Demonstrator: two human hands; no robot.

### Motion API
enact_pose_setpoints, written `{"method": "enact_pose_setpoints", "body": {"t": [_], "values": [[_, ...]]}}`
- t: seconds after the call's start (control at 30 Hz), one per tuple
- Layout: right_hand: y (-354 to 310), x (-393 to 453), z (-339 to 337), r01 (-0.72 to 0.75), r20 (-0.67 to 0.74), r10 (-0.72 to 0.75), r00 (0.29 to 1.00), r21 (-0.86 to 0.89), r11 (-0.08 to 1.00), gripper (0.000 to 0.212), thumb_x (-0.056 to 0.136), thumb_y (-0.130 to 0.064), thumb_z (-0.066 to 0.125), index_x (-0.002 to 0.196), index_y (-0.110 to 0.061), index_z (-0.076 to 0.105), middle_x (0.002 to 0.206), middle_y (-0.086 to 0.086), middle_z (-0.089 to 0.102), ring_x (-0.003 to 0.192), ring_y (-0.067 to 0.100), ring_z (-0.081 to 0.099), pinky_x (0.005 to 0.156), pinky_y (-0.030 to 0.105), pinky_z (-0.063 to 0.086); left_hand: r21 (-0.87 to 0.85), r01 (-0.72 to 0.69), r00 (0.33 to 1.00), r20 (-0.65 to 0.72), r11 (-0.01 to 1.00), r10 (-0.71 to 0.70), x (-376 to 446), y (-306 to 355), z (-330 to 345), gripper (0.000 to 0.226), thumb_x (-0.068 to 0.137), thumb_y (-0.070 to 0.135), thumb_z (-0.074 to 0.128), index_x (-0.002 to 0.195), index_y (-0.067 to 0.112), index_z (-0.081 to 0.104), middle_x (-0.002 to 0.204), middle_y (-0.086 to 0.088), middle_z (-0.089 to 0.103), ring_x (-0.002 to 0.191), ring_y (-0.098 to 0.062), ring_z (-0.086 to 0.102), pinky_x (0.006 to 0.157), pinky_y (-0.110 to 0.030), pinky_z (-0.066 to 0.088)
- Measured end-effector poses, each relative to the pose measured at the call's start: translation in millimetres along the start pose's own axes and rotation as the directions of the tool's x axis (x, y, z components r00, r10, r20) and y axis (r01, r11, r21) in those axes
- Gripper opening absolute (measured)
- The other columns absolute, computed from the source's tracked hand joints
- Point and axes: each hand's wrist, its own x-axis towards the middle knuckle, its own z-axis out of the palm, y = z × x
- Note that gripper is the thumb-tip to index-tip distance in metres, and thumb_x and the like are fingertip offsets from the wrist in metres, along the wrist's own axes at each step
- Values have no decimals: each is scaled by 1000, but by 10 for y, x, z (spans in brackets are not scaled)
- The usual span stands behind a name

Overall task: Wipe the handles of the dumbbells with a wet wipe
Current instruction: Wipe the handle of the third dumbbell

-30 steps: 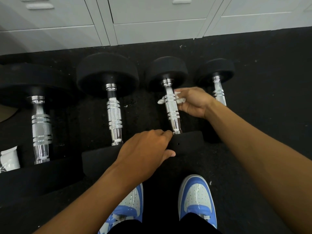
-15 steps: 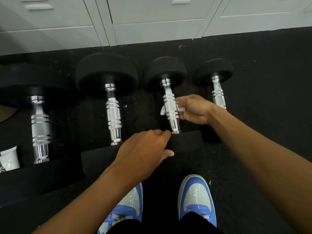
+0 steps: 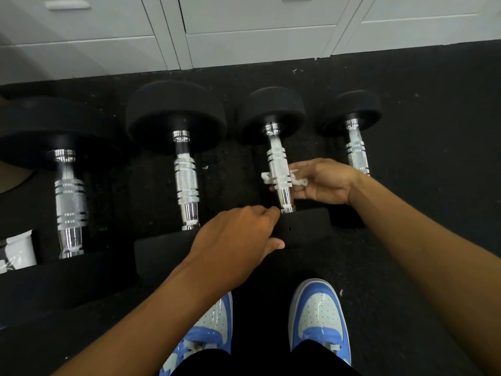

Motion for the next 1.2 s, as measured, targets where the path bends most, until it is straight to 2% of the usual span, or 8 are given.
{"method": "enact_pose_setpoints", "body": {"t": [0.1,0.2,0.37,0.53,0.67,0.77,0.9,1.2], "values": [[-111,18,-9,58,-78,-57,995,5,998,27,91,11,34,104,9,57,95,22,64,79,25,68,70,35,60,-14,-5,1000,-1,1000,5,4,2,-2,50,95,50,41,136,23,39,126,4,56,106,-16,58,86,-31,49],[-107,81,135,68,-26,-69,997,-33,997,27,91,10,34,102,13,58,90,22,68,78,23,69,65,27,58,-26,-9,1000,6,1000,9,11,4,-11,48,95,50,42,135,22,41,124,4,56,106,-15,58,86,-29,48],[36,-35,3,-46,23,49,999,-115,992,27,92,8,38,109,6,59,95,14,72,88,22,70,79,32,57,-8,-11,1000,-1,1000,11,-3,-4,1,48,95,50,42,134,21,42,123,3,57,104,-18,59,82,-31,49],[-87,-27,-52,27,-86,-37,996,-113,993,28,91,11,37,109,7,58,99,20,66,87,25,65,75,33,58,-23,-7,1000,4,1000,7,5,5,-6,49,95,50,41,136,22,40,126,4,56,107,-17,58,86,-31,49],[54,-5,61,-61,24,68,997,-204,977,26,89,12,40,101,8,62,91,14,73,66,10,65,69,25,58,-18,-7,1000,4,1000,7,-1,3,-10,46,95,50,42,131,22,44,122,4,57,103,-17,59,82,-30,49],[47,-87,-65,-114,49,131,990,-261,958,27,90,12,41,107,7,61,96,15,71,84,20,69,82,33,55,-10,-8,1000,9,1000,8,-4,3,-7,45,95,49,42,131,22,45,121,4,58,101,-17,59,79,-28,47],[-122,-41,-114,-34,-79,20,997,-184,982,25,92,9,38,98,1,61,97,18,66,89,25,66,81,36,54,-23,-5,1000,1,1000,5,-3,2,-10,46,95,50,42,131,22,44,121,5,58,102,-17,59,80,-28,47],[-18,-39,-87,-149,37,171,985,-334,931,23,89,12,43,104,10,61,94,17,69,78,20,69,80,31,56,-22,-8,1000,4,1000,8,2,5,-9,48,95,49,42,134,22,43,124,3,57,106,-17,58,80,-27,44]]}}
